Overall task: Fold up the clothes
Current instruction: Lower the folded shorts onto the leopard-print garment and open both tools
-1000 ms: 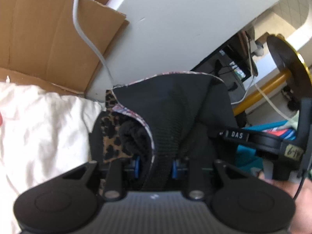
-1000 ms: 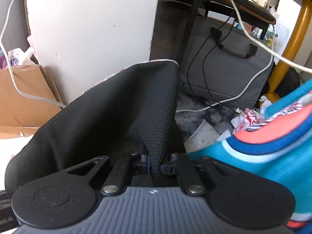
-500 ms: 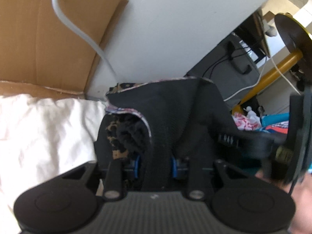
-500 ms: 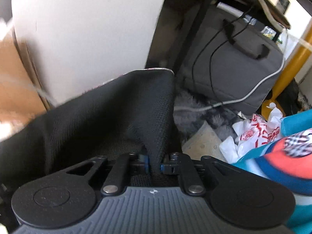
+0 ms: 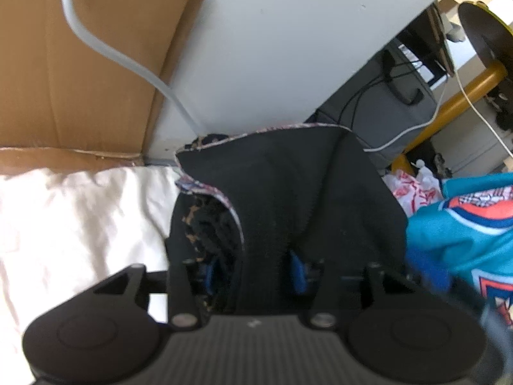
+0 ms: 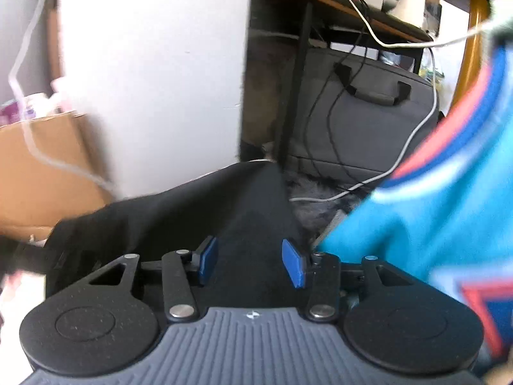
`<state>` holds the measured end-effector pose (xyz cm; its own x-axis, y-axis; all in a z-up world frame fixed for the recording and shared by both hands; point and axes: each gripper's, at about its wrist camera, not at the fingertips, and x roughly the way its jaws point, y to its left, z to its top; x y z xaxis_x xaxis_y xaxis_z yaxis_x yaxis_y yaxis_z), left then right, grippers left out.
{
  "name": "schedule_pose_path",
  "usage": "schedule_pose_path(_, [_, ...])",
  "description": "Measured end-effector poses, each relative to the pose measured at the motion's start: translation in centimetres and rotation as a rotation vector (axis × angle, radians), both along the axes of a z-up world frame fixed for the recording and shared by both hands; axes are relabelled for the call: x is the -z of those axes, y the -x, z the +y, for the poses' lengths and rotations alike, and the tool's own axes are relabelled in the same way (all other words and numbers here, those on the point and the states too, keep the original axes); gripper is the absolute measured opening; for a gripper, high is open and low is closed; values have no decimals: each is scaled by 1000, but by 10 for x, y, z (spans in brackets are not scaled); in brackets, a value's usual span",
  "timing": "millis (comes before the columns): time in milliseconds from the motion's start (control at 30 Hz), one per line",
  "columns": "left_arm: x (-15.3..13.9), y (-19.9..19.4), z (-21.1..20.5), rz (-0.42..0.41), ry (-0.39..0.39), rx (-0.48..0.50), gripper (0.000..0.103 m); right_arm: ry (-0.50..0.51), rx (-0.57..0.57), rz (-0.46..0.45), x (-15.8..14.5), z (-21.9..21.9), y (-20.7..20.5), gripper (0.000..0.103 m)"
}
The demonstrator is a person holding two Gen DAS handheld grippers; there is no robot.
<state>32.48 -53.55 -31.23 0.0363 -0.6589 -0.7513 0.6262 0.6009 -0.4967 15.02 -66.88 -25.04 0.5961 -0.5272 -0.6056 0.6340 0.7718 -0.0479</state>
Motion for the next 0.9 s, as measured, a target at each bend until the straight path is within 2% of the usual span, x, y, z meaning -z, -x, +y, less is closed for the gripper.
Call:
schedule_pose_path(167, [-10, -5, 2, -3, 14, 2, 49, -48, -23, -36, 23, 17, 21, 52])
schedule_pose_path(333, [-9, -14, 7, -42, 9, -21, 58, -71, 3, 3, 43, 15, 25, 52])
schedule_pose_path(400, [-3, -17, 6, -37, 12, -40, 58, -74, 22, 15, 50, 14, 27, 55])
schedule_pose_path(467, [10, -23, 3, -11, -15, -81, 62, -78, 41, 27, 56, 13, 29, 62])
schedule_pose_path(533, [14, -25, 3, -8, -38, -98, 74, -73, 59, 40, 61, 13, 31, 65])
schedule_pose_path(600, [13, -27, 4, -15, -53, -107, 74, -67, 60, 48, 64, 14, 33, 65])
schedule_pose_path(667, [0, -24, 5, -80, -83, -88, 74, -64, 62, 54, 65, 14, 35, 65])
schedule_pose_path(800, [-39, -21, 7, -283, -142, -63, 64, -76, 83, 60, 62, 14, 36, 65])
schedule_pose_path(833, [-49, -22, 8, -314, -141, -68, 52, -81, 93, 56, 61, 14, 37, 65])
schedule_pose_path(867, [-58, -24, 9, -342, -136, -73, 45, -85, 101, 51, 60, 15, 38, 65])
schedule_pose_path(900, [-66, -25, 9, -354, -113, -66, 43, -87, 102, 44, 60, 16, 39, 65])
